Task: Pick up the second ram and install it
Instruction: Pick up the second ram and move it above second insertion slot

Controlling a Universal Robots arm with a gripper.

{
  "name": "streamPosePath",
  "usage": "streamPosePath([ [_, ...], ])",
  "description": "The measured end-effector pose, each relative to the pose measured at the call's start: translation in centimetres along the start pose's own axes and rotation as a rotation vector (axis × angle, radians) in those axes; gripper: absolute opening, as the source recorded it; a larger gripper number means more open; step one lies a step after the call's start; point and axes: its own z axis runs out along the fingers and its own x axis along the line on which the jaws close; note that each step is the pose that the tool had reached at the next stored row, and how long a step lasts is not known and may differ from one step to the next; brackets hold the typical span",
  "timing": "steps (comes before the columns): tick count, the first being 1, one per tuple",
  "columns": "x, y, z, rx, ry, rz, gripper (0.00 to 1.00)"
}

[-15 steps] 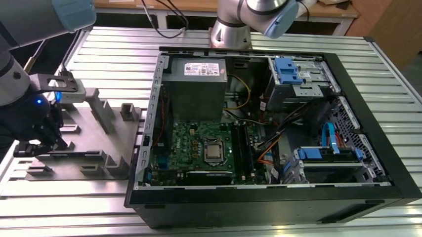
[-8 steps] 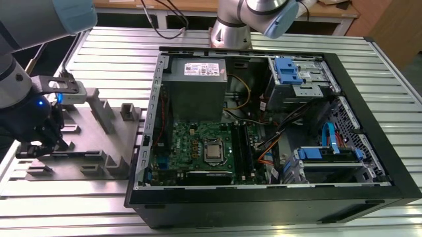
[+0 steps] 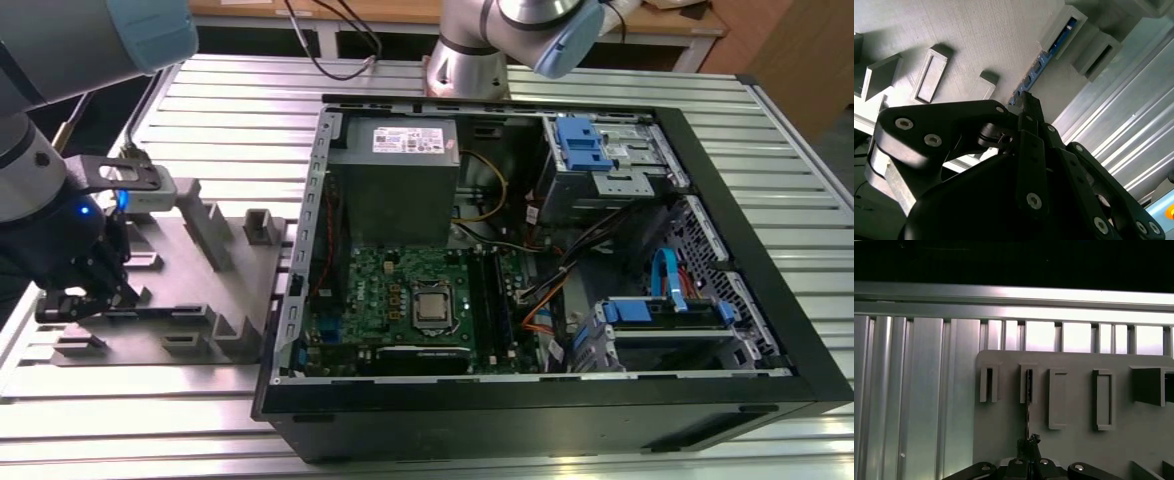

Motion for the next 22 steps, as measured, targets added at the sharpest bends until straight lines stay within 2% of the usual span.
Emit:
streamPosePath([
  [6, 0.00, 0.00, 0.01, 0.0002, -0.0006, 0.000, 0.08],
  [8, 0.00, 0.00, 0.01, 0.0001, -0.0007, 0.000, 0.20],
  [9, 0.00, 0.00, 0.01, 0.0001, -0.0007, 0.000, 0.20],
  [10, 0.00, 0.00, 0.01, 0.0002, -0.0008, 0.000, 0.27],
  [11, 0.00, 0.00, 0.01, 0.0001, -0.0009, 0.000, 0.27],
  [13, 0.00, 0.00, 0.01, 0.0001, -0.0011, 0.000, 0.38],
  [14, 0.00, 0.00, 0.01, 0.0001, -0.0011, 0.000, 0.38],
  [15, 0.00, 0.00, 0.01, 0.0001, -0.0012, 0.000, 0.45],
  [17, 0.00, 0.00, 0.03, 0.0005, -0.0014, 0.000, 0.45],
  [22, 0.01, 0.10, 0.33, 0.0077, -0.0007, -0.018, 0.45],
])
